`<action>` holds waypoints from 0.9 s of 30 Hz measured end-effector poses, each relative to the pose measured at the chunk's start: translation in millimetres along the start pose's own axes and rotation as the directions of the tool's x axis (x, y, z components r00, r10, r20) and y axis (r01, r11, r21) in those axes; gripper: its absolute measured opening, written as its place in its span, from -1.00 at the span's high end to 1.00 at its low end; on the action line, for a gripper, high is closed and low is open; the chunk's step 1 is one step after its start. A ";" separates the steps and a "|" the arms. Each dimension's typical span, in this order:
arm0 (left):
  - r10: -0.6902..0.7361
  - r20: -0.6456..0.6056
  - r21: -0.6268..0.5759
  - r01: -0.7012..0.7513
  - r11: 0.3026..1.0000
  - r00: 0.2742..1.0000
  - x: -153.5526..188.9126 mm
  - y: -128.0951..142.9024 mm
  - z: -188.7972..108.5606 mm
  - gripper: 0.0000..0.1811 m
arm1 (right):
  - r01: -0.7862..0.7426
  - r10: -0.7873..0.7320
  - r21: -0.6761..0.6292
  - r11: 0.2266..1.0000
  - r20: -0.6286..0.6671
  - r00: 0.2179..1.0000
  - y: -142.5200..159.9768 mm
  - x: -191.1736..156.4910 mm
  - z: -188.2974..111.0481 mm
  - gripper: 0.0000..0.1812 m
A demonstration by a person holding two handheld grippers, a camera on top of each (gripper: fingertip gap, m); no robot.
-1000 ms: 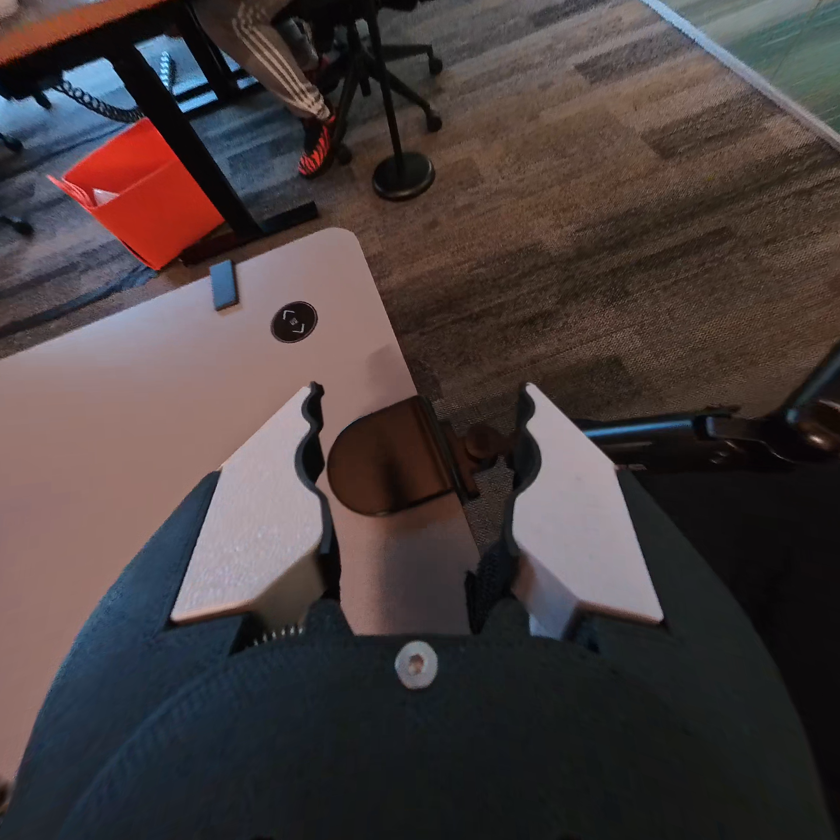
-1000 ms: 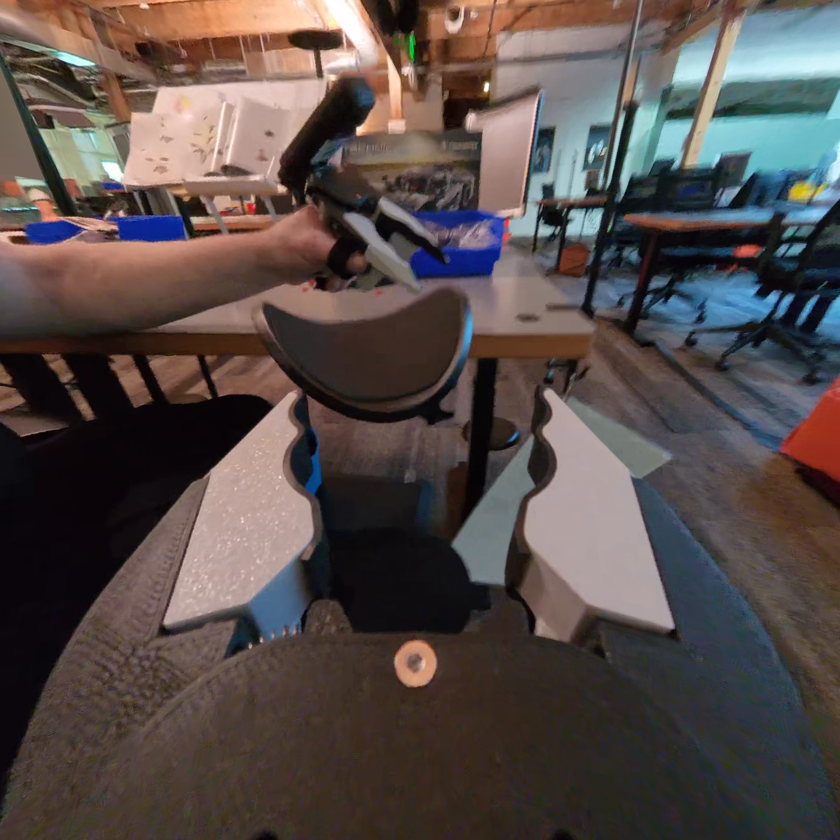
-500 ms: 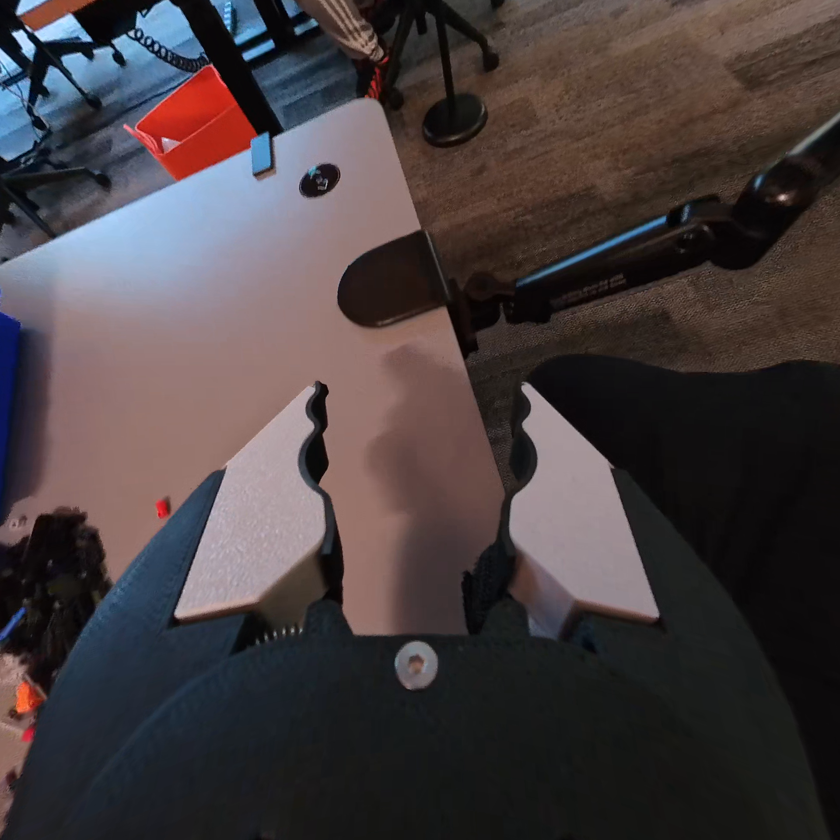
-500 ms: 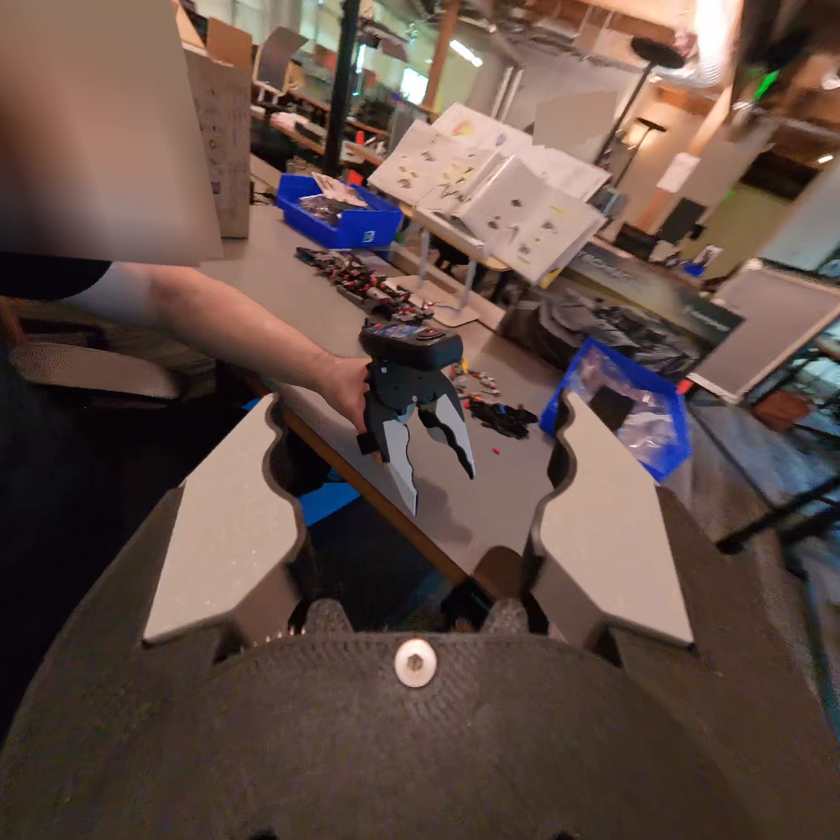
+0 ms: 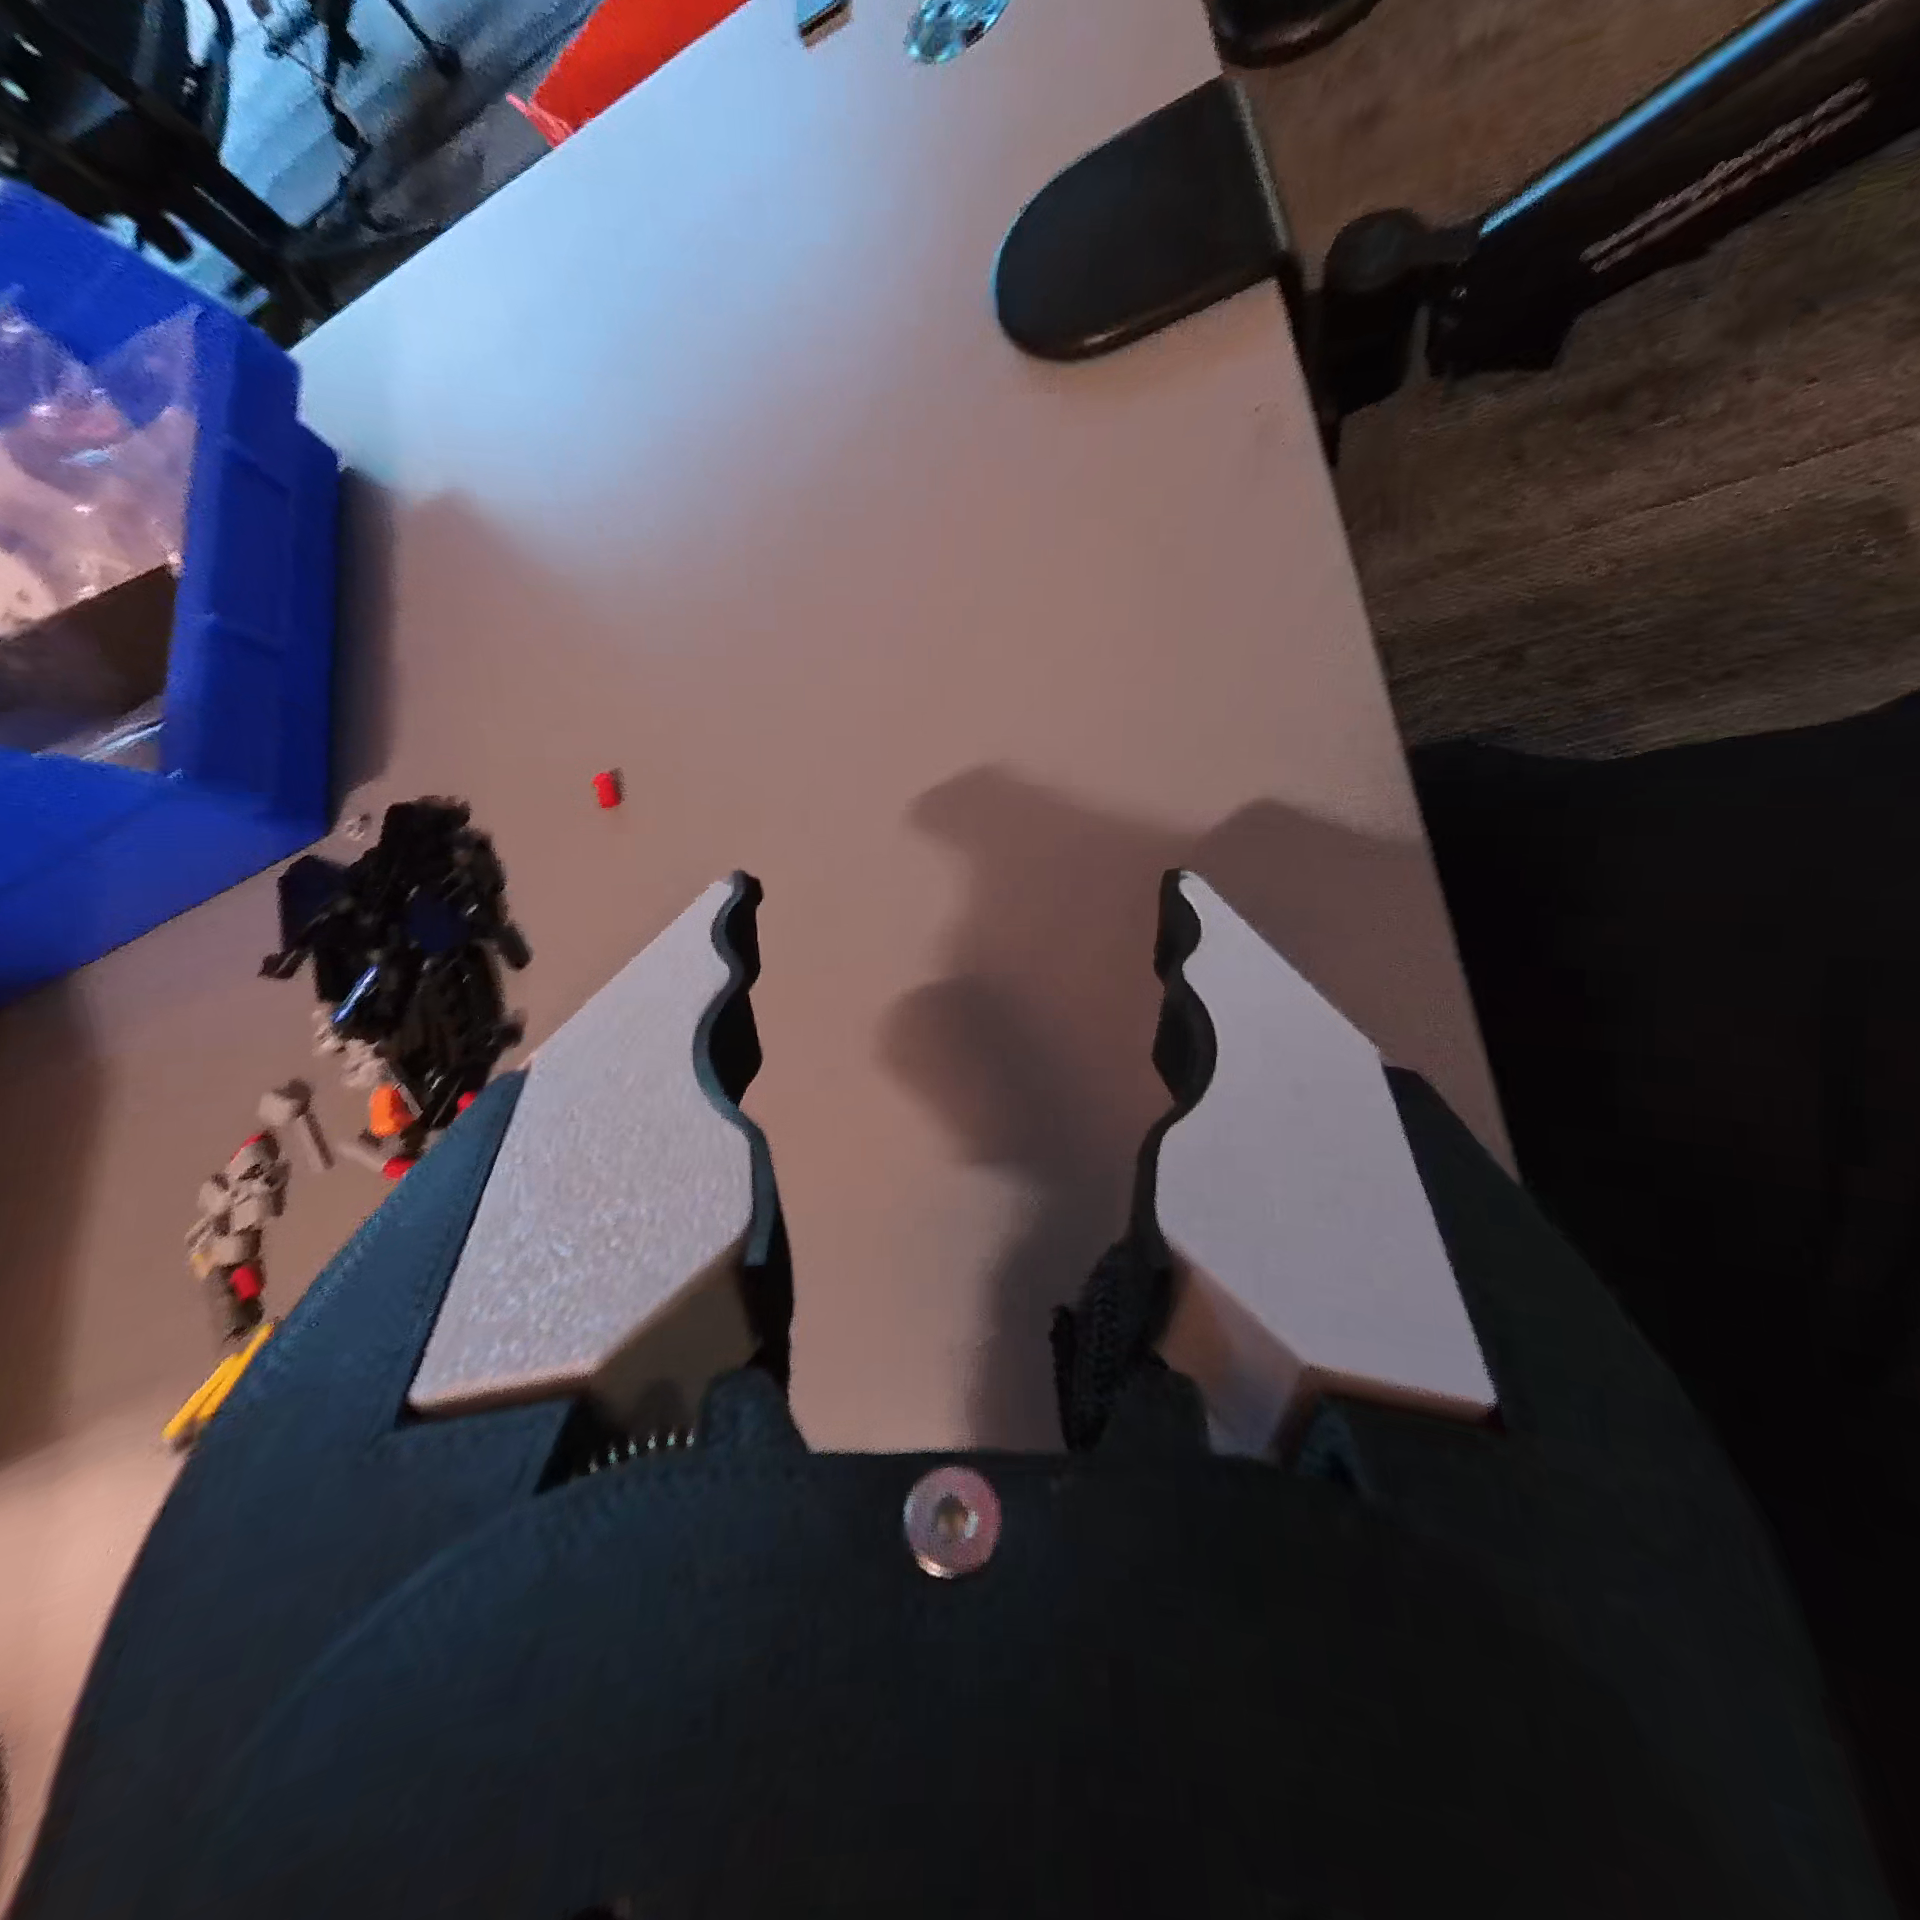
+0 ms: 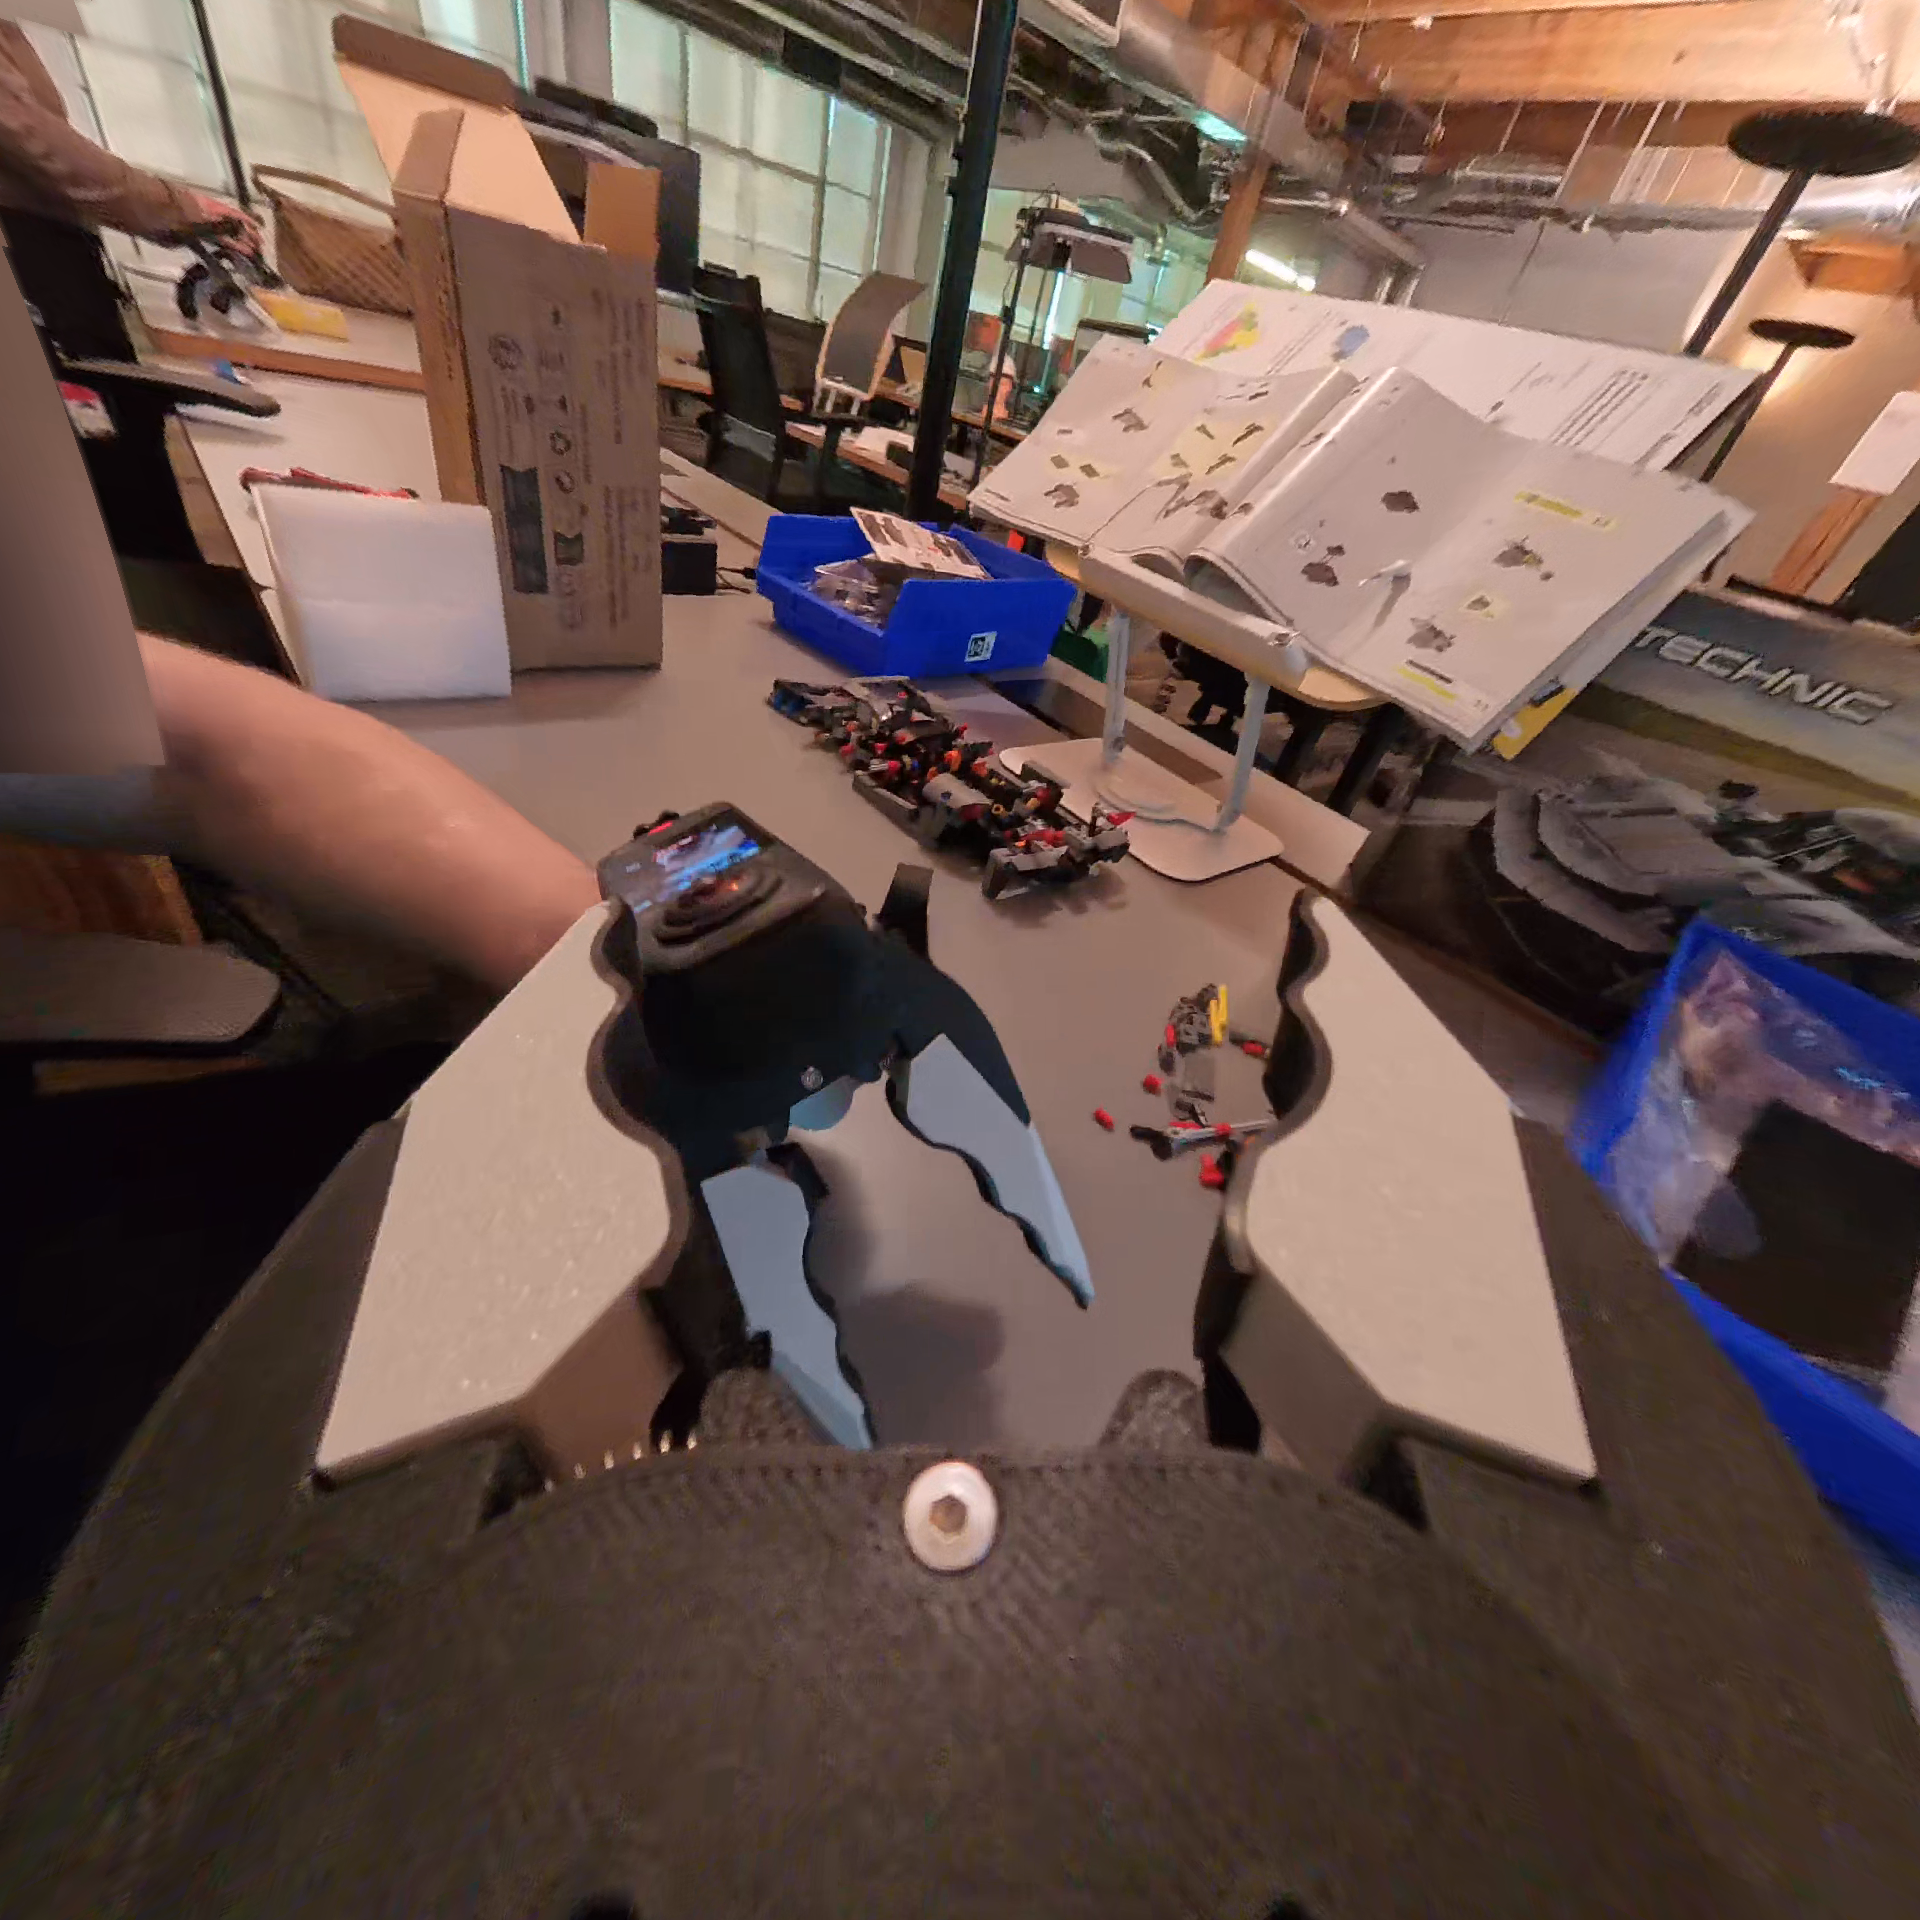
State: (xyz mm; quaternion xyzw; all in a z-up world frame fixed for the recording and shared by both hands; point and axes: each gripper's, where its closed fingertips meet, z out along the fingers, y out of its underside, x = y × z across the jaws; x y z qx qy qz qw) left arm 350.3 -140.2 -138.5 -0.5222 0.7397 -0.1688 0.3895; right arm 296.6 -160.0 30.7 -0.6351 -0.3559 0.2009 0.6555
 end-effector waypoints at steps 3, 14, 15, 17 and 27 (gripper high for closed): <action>0.011 0.029 -0.040 -0.010 0.999 1.000 -7.8 19.3 -2.6 0.13 | -0.057 0.057 0.035 0.998 0.003 0.998 15.1 3.1 6.9 -0.34; -0.100 0.058 -0.029 0.102 0.994 0.993 -31.9 36.2 -3.8 0.17 | -0.170 0.195 0.124 0.978 -0.230 0.953 14.4 69.8 -11.3 -0.28; -0.115 0.051 -0.029 0.117 0.993 0.992 -32.1 37.5 -3.4 0.20 | -0.171 0.199 0.123 0.978 -0.272 0.942 16.9 76.7 -12.0 -0.28; -0.120 0.051 -0.024 0.122 0.992 0.991 -33.9 37.5 -3.7 0.20 | -0.164 0.195 0.122 0.979 -0.319 0.927 15.6 87.1 -10.4 -0.25; -0.157 0.044 -0.010 0.158 0.987 0.987 -39.9 42.5 -6.6 0.18 | -0.259 0.251 0.062 0.964 -0.536 0.806 21.4 146.7 -7.7 -0.22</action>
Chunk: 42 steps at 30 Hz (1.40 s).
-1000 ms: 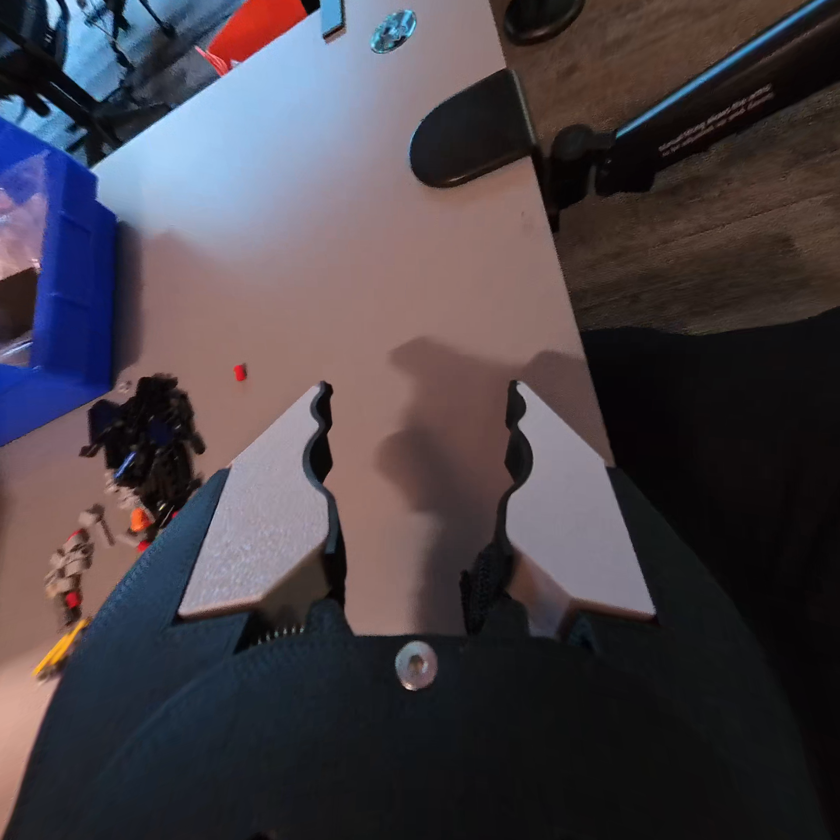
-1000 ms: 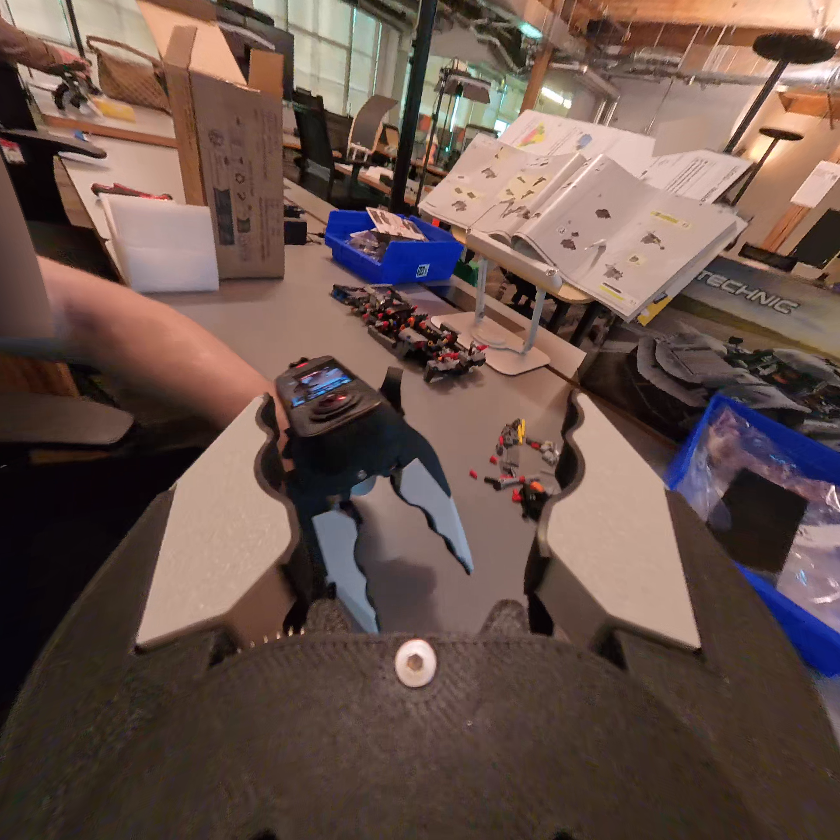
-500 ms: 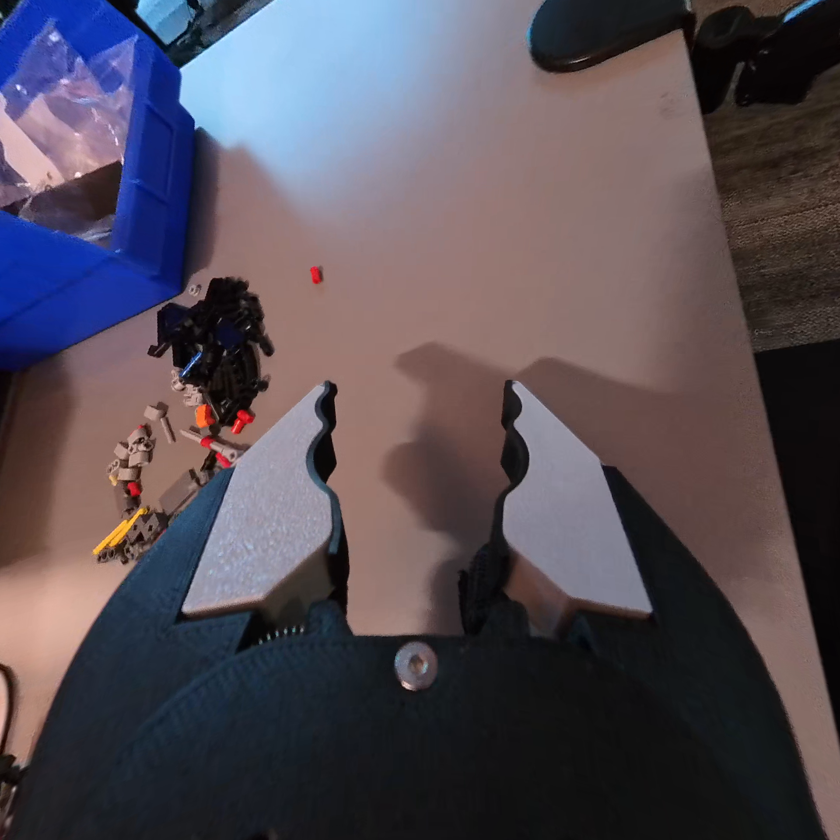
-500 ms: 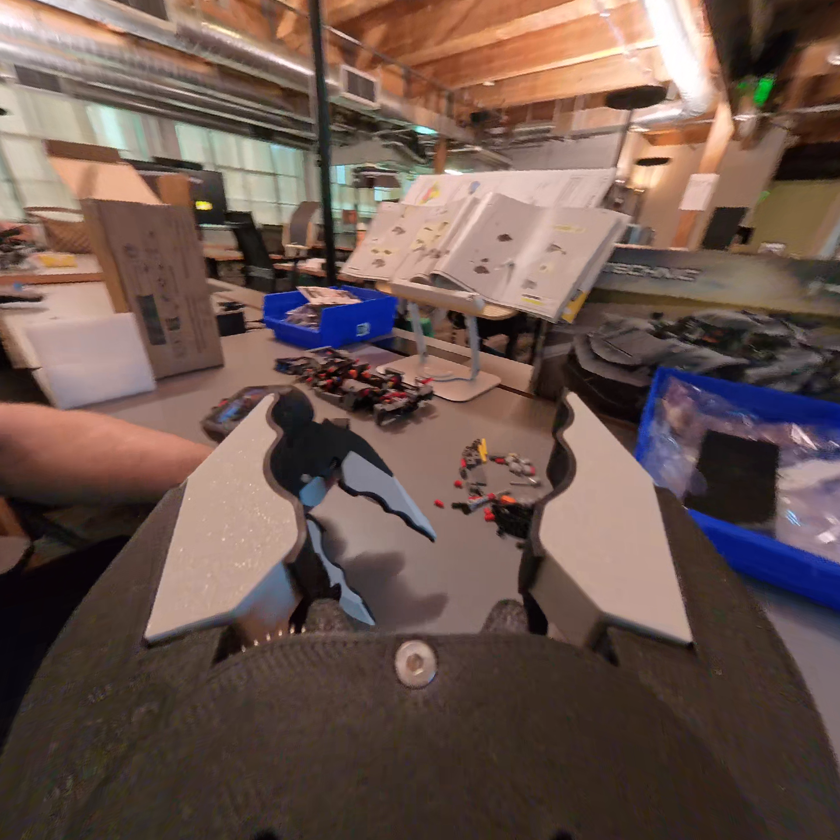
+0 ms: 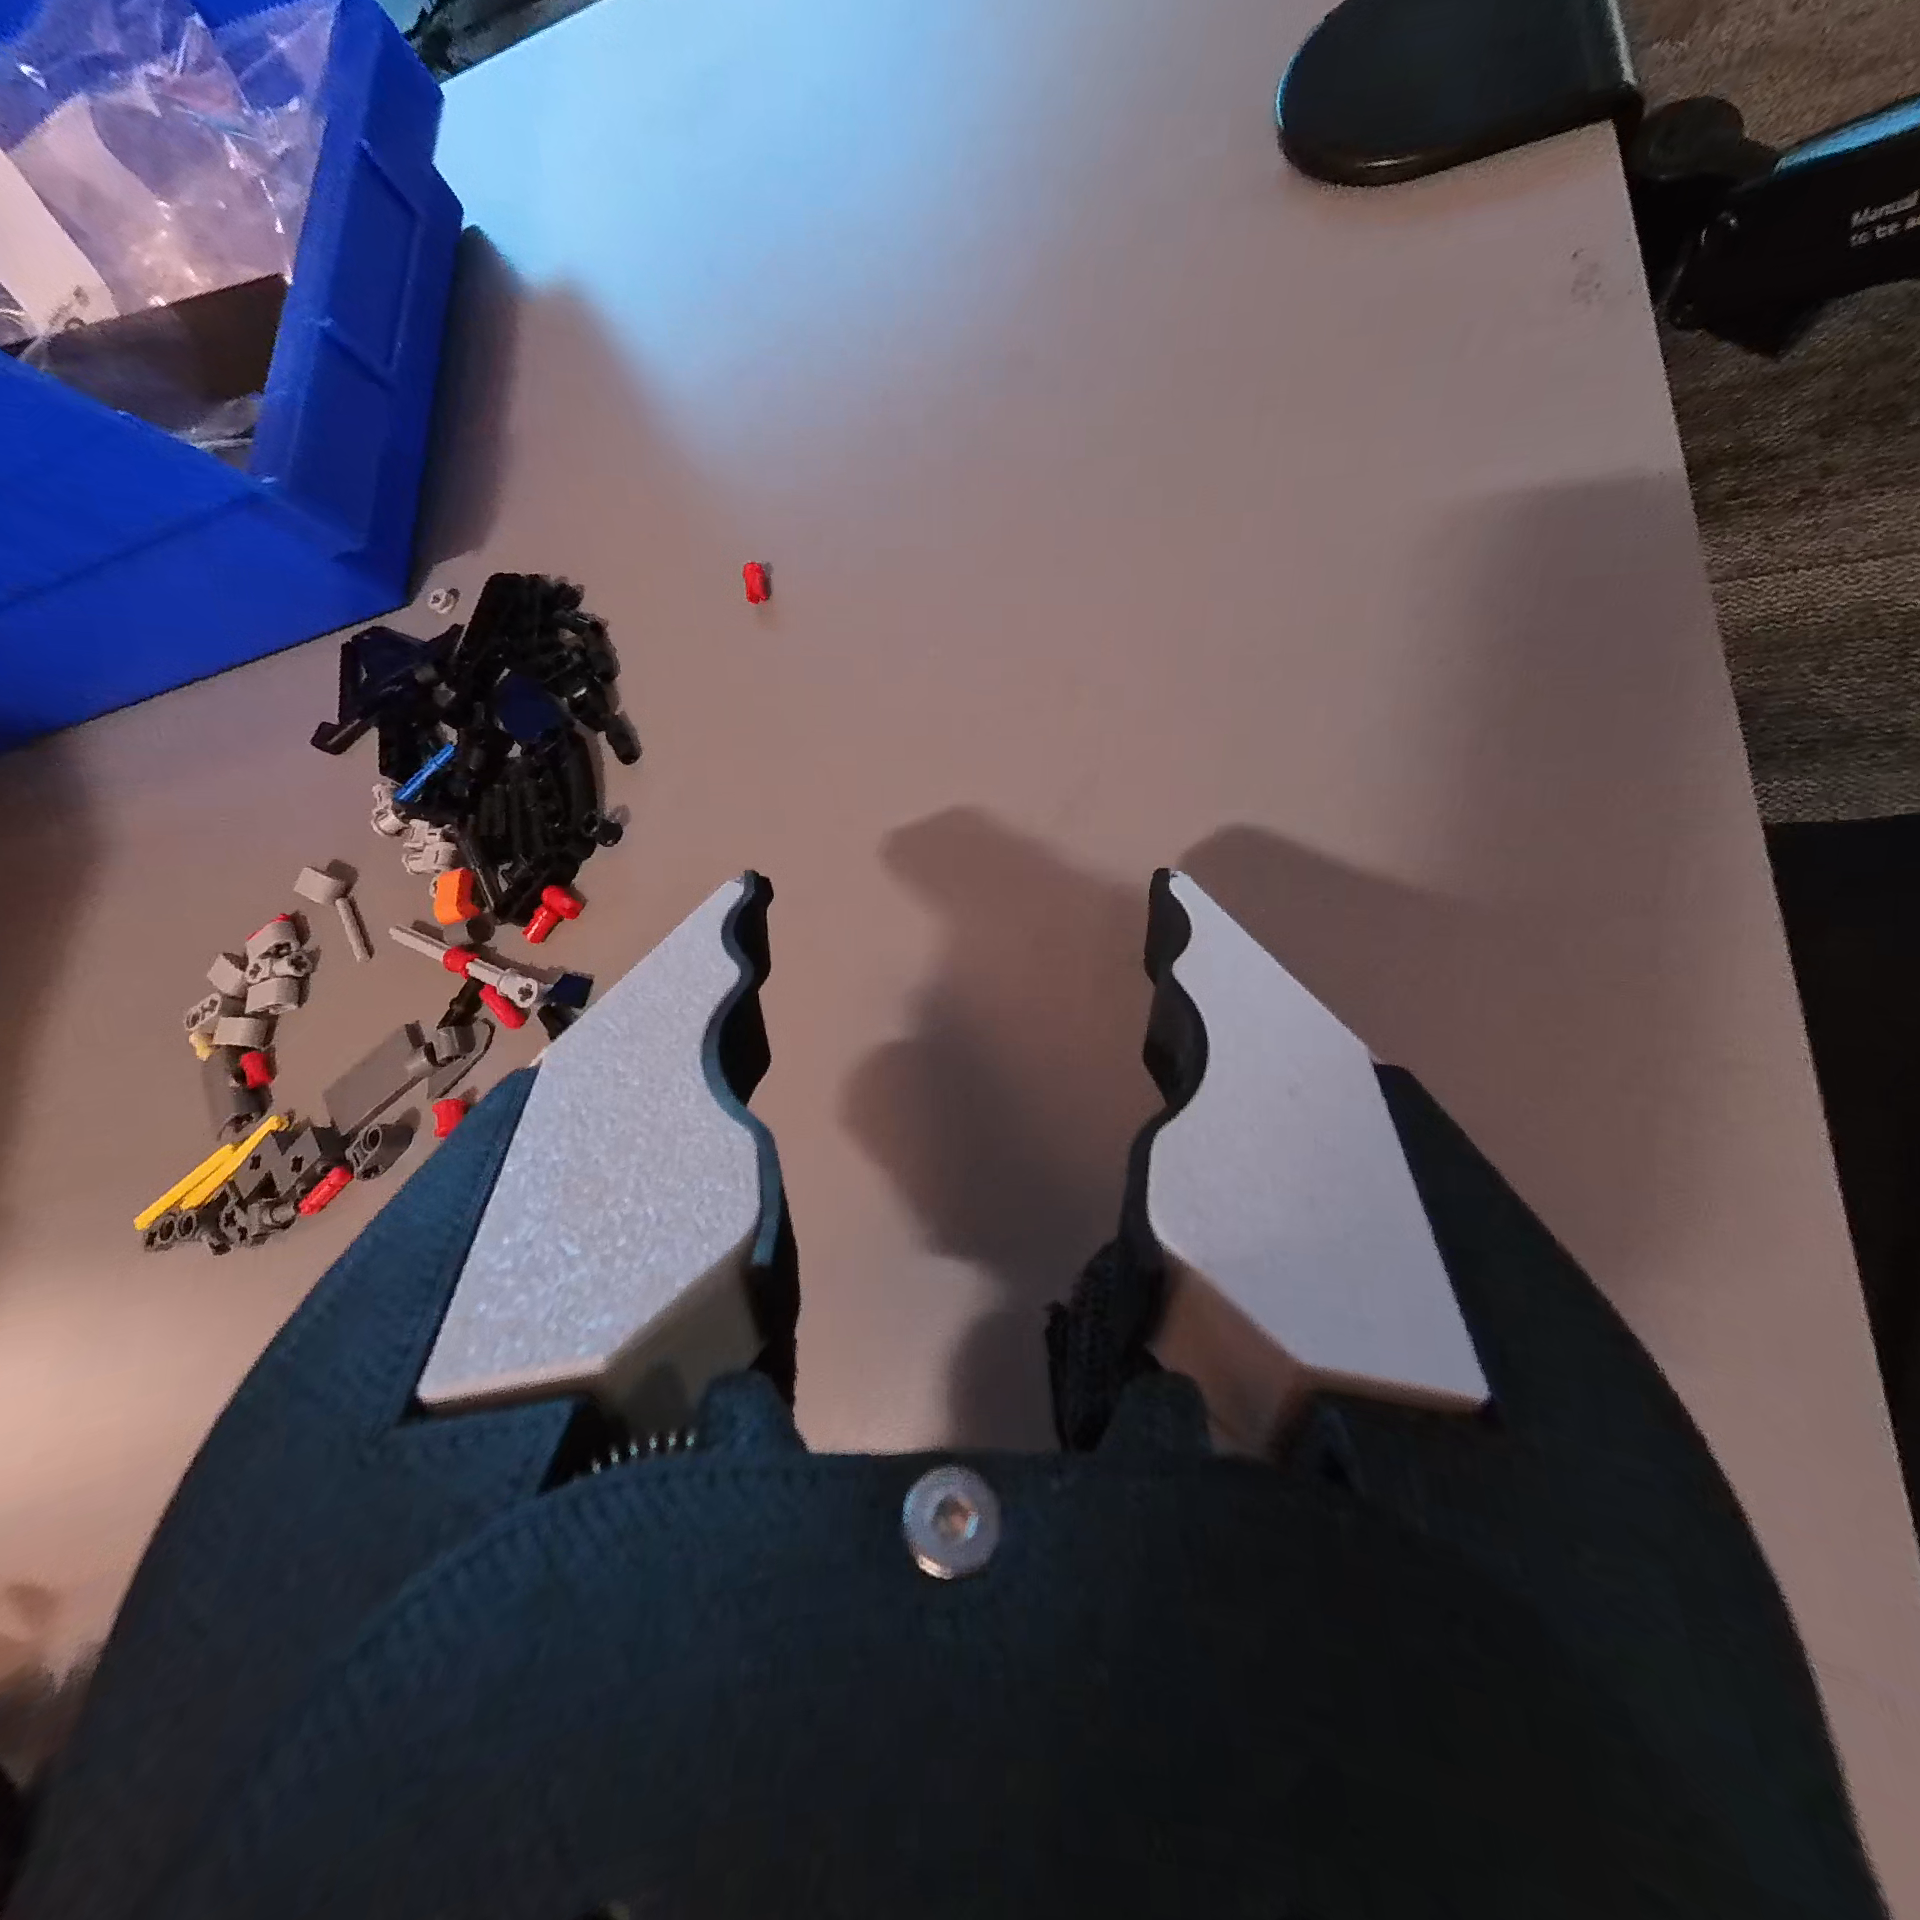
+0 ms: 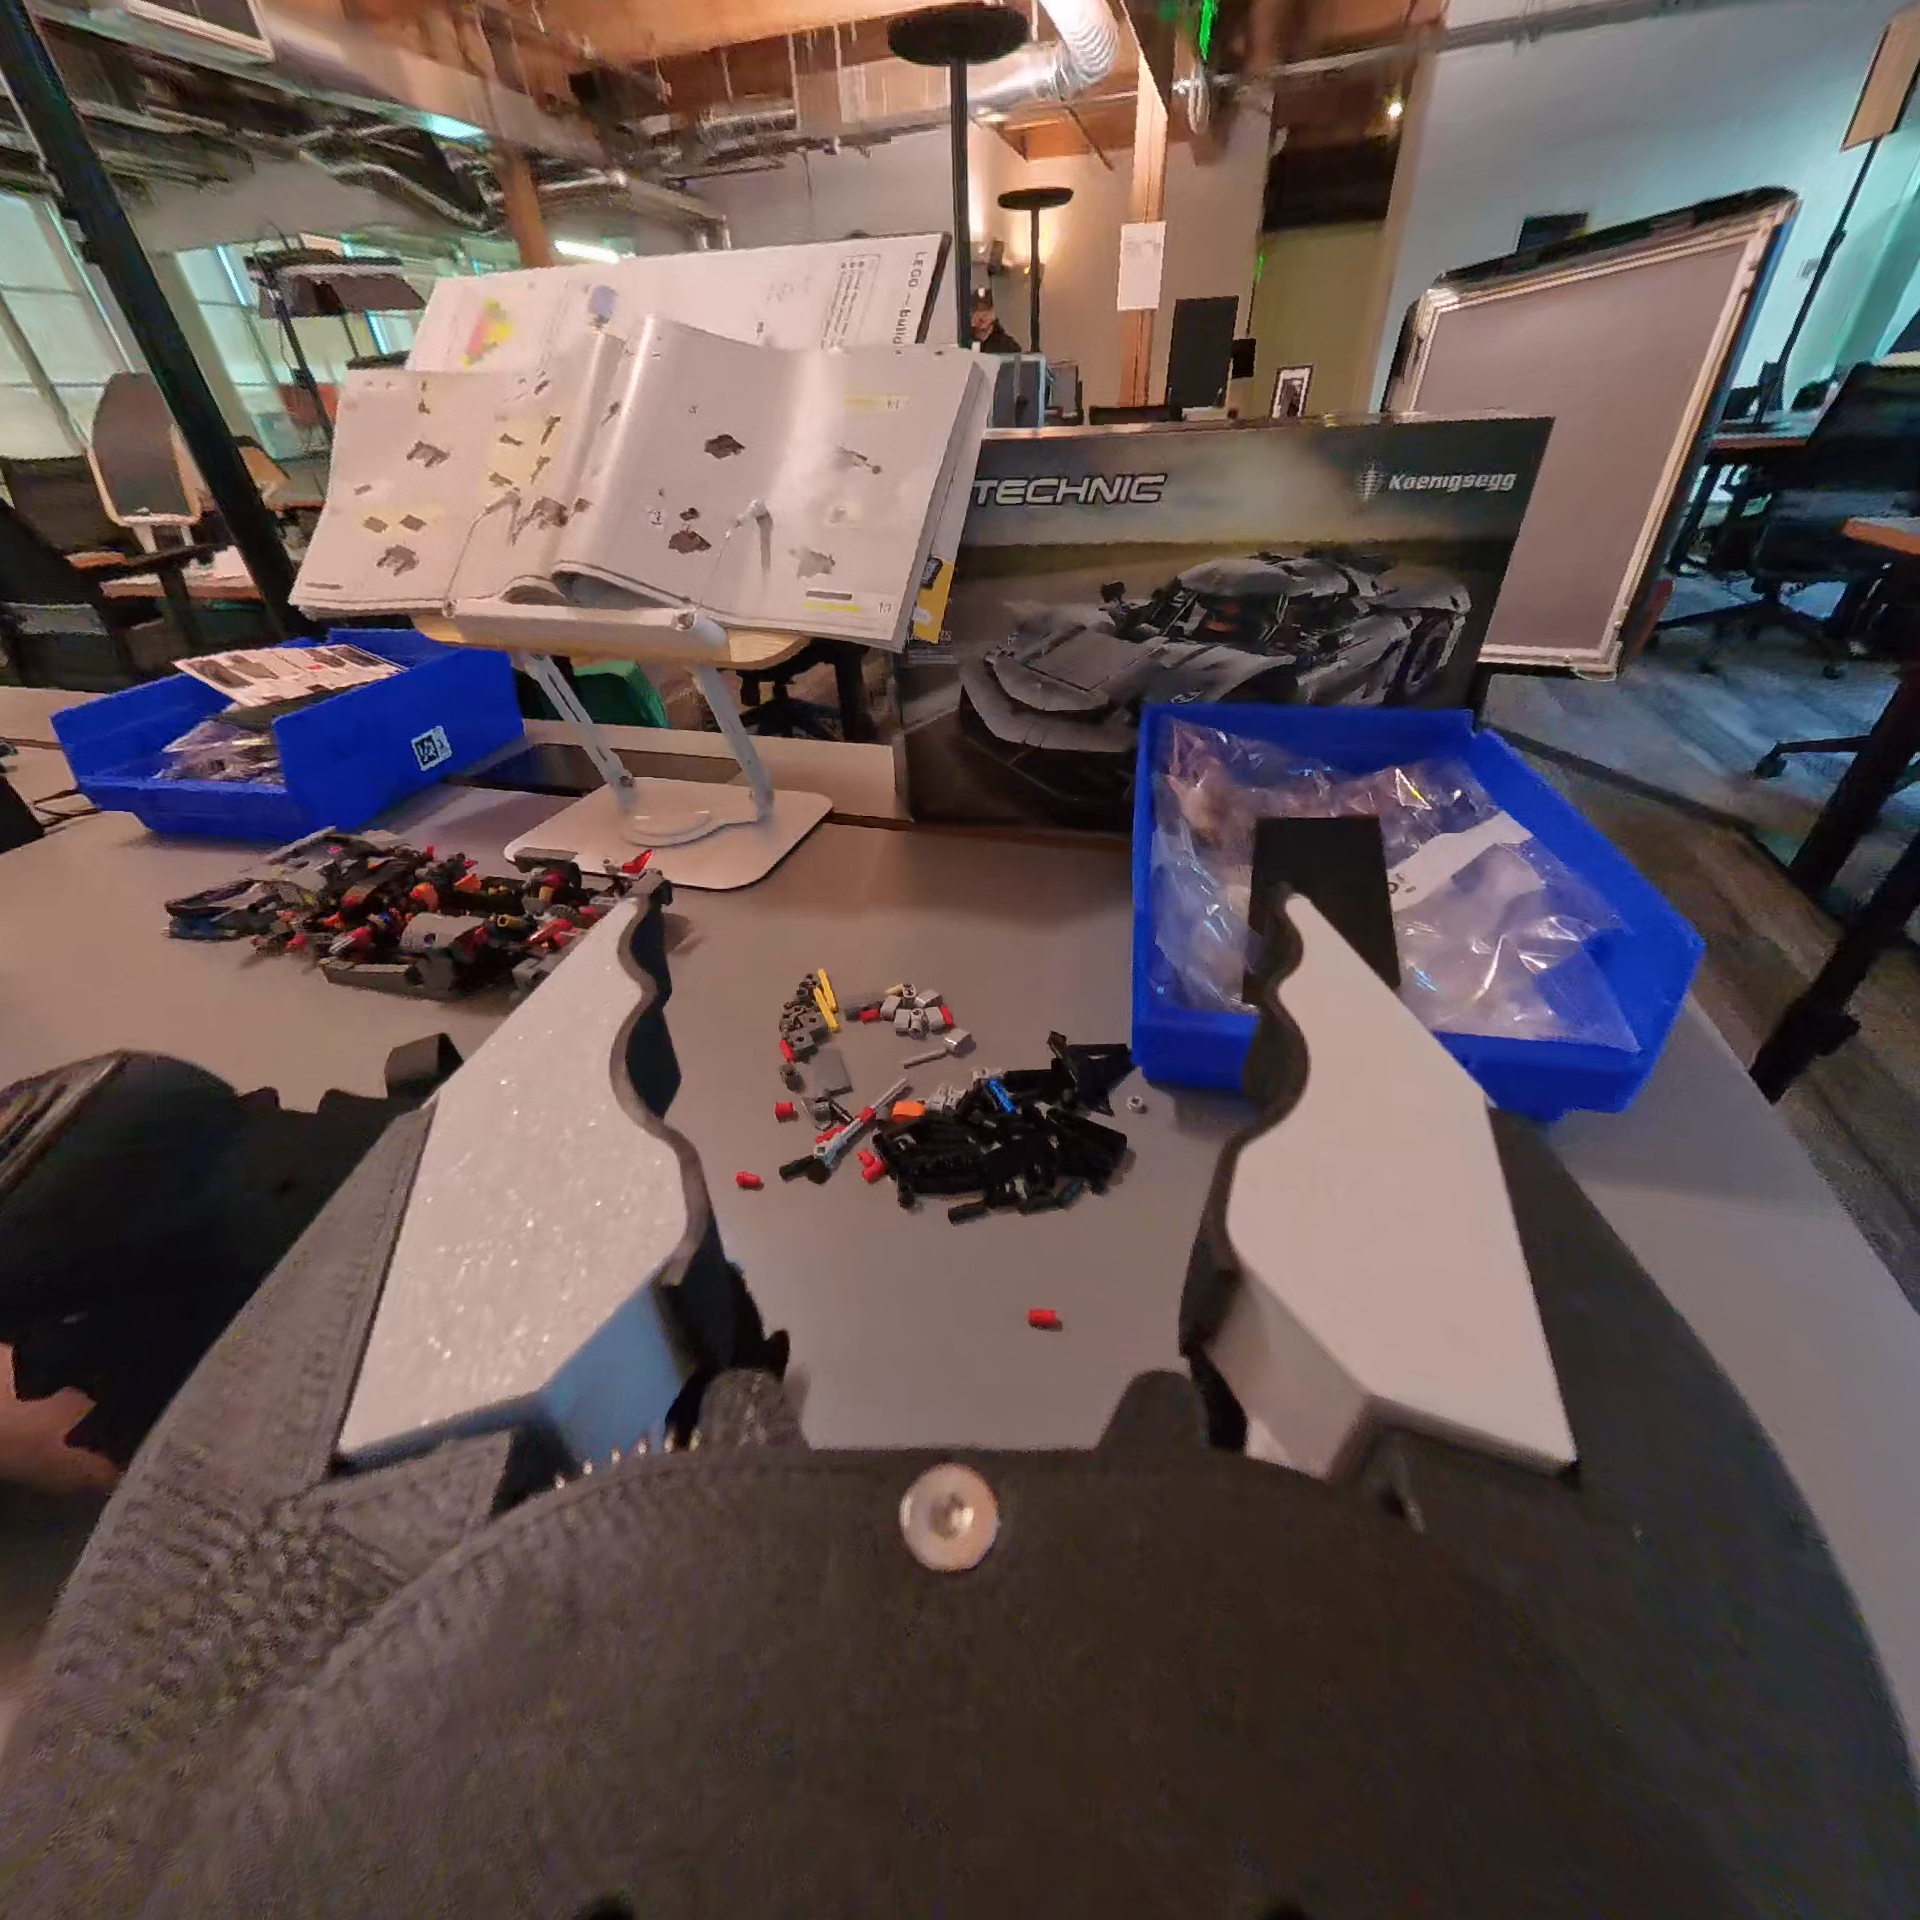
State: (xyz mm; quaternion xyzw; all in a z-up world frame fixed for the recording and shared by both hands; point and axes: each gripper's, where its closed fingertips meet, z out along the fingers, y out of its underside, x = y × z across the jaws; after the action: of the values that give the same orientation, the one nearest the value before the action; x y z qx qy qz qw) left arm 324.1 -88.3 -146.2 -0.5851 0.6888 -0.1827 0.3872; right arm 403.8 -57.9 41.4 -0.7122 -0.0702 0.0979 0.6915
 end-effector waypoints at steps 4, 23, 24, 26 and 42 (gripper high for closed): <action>-0.023 -0.001 0.022 0.023 1.000 1.000 -3.0 -4.9 -1.4 0.21 | 0.057 -0.057 0.011 0.998 0.031 0.998 3.6 -11.2 8.7 -0.22; -0.026 0.005 -0.028 0.026 0.999 1.000 -4.4 5.7 13.6 0.22 | 0.189 -0.190 0.020 0.982 0.096 0.977 -7.4 -53.9 39.3 -0.13; -0.032 0.006 -0.030 0.032 0.999 0.999 -5.4 6.7 13.0 0.22 | 0.195 -0.198 0.038 0.980 0.092 0.976 -6.7 -55.6 38.8 -0.13; -0.045 -0.002 -0.026 0.045 0.999 0.999 -6.4 8.3 12.4 0.22 | 0.129 -0.140 0.097 0.987 0.112 0.984 -6.8 -57.7 36.6 -0.11; -0.064 -0.007 0.000 0.064 0.998 0.998 -8.2 1.3 8.8 0.22 | 0.233 -0.237 0.043 0.971 0.175 0.956 21.8 -70.3 46.5 -0.14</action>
State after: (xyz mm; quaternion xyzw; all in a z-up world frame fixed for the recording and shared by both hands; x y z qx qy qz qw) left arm 330.0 -78.5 -150.1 -0.6061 0.6711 -0.1969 0.3789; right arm 323.8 -30.0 21.4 -0.6797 -0.2150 0.0791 0.6968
